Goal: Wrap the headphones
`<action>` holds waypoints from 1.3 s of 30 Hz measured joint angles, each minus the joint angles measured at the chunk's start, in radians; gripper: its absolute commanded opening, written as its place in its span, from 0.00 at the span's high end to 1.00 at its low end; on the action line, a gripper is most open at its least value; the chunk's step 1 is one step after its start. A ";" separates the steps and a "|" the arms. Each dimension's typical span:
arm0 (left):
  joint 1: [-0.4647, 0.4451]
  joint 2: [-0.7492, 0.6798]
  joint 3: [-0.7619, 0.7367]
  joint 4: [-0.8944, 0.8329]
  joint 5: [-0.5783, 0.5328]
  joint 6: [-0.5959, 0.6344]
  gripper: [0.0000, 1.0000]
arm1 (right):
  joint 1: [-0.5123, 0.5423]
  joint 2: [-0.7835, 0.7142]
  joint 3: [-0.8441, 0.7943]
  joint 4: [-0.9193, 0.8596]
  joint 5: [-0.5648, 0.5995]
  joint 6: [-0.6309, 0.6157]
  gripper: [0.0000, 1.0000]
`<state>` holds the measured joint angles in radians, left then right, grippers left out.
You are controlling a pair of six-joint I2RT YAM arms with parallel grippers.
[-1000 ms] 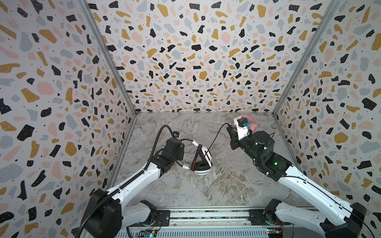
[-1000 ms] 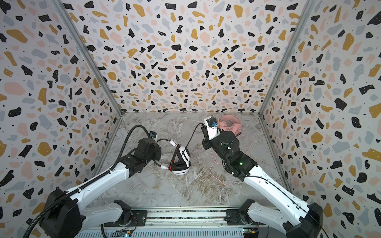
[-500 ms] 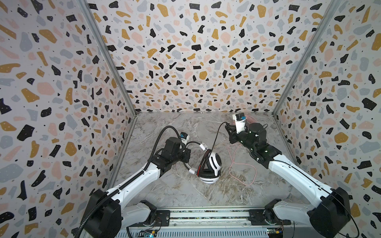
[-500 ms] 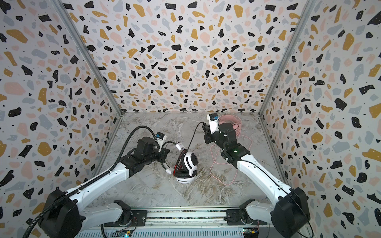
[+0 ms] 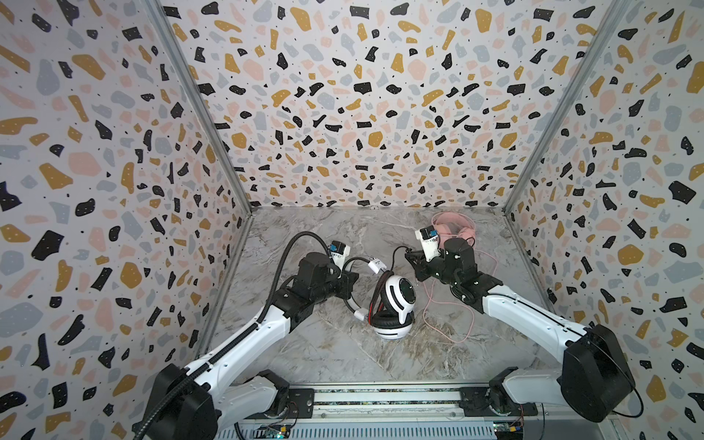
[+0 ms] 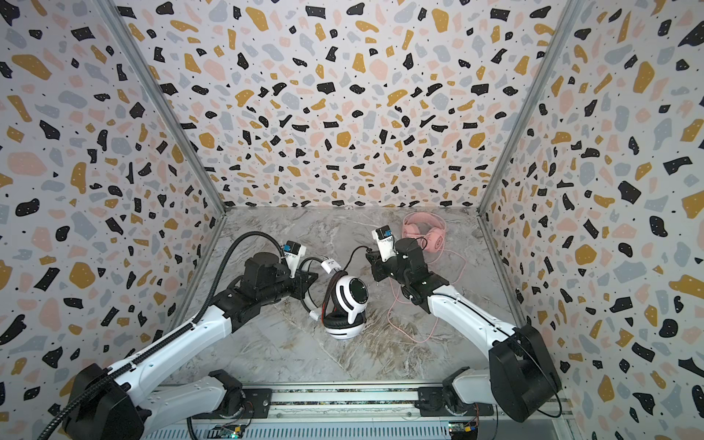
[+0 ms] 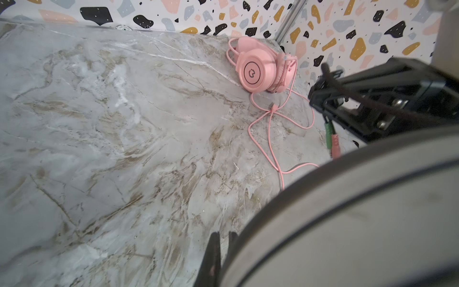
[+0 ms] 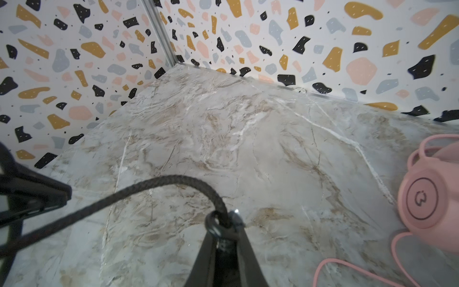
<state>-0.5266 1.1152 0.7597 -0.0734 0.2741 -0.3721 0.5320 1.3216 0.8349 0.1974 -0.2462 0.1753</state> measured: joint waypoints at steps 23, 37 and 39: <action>0.006 -0.166 -0.042 0.080 -0.414 -0.384 1.00 | 0.048 -0.008 -0.230 0.337 -0.232 0.196 1.00; 0.004 -0.197 -0.151 0.048 -0.693 -0.660 1.00 | 0.214 -0.006 -0.222 0.285 -0.160 0.130 0.98; 0.003 -0.198 -0.163 0.044 -0.708 -0.682 1.00 | 0.242 -0.006 -0.214 0.264 -0.141 0.109 0.98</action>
<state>-0.5236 0.9176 0.5968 -0.0296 -0.4343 -1.0538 0.7738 1.3155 0.6205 0.4618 -0.3874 0.2848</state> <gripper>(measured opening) 0.069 0.140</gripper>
